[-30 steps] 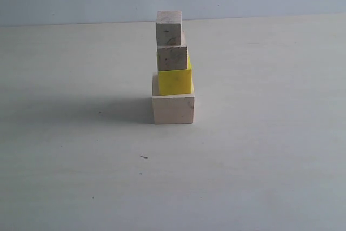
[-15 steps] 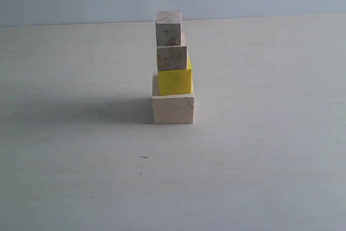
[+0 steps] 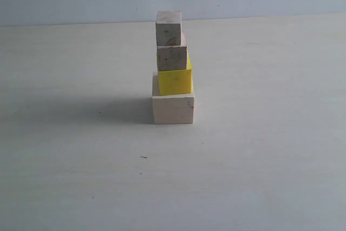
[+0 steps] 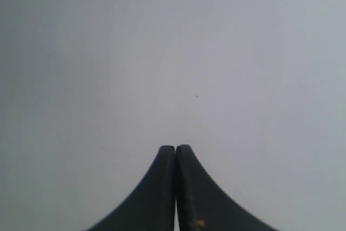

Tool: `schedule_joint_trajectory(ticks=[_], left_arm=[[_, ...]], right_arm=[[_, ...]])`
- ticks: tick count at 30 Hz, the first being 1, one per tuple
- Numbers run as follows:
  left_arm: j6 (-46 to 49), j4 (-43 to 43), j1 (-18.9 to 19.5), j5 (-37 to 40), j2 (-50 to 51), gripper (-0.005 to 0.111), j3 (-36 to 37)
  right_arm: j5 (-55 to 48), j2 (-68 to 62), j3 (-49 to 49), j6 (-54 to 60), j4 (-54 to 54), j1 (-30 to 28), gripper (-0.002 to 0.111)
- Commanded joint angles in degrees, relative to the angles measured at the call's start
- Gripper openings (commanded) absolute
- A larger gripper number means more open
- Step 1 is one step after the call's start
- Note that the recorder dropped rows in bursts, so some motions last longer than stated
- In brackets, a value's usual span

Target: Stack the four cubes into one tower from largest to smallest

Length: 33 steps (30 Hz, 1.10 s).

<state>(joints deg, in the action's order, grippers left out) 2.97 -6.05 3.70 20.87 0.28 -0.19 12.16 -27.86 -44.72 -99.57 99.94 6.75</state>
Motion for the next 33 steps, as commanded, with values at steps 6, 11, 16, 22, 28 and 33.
schedule_joint_trajectory(ticks=[6,11,16,22,28,33], left_arm=[[0.15,-0.44,-0.26,-0.5,-0.28,0.0,0.19],[0.15,-0.44,-0.26,-0.5,-0.28,0.0,0.19],[0.15,-0.44,-0.26,-0.5,-0.28,0.0,0.19],[0.15,-0.44,-0.26,-0.5,-0.28,0.0,0.19],[0.15,-0.44,-0.26,-0.5,-0.28,0.0,0.19],[0.15,-0.44,-0.26,-0.5,-0.28,0.0,0.19]], right_arm=[[0.13,0.34,0.33,0.02,0.01,-0.13,0.0],[0.13,0.34,0.33,0.02,0.01,-0.13,0.0],[1.53,0.34,0.33,-3.79,0.01,-0.13,0.0],[-3.73,1.25,3.63,-0.76,-8.05,-0.13,0.0],[-17.72,4.37,11.43,39.26,-53.31,-0.13,0.0],[-22.37,6.77,15.17,85.17,-87.21,-0.13,0.0]])
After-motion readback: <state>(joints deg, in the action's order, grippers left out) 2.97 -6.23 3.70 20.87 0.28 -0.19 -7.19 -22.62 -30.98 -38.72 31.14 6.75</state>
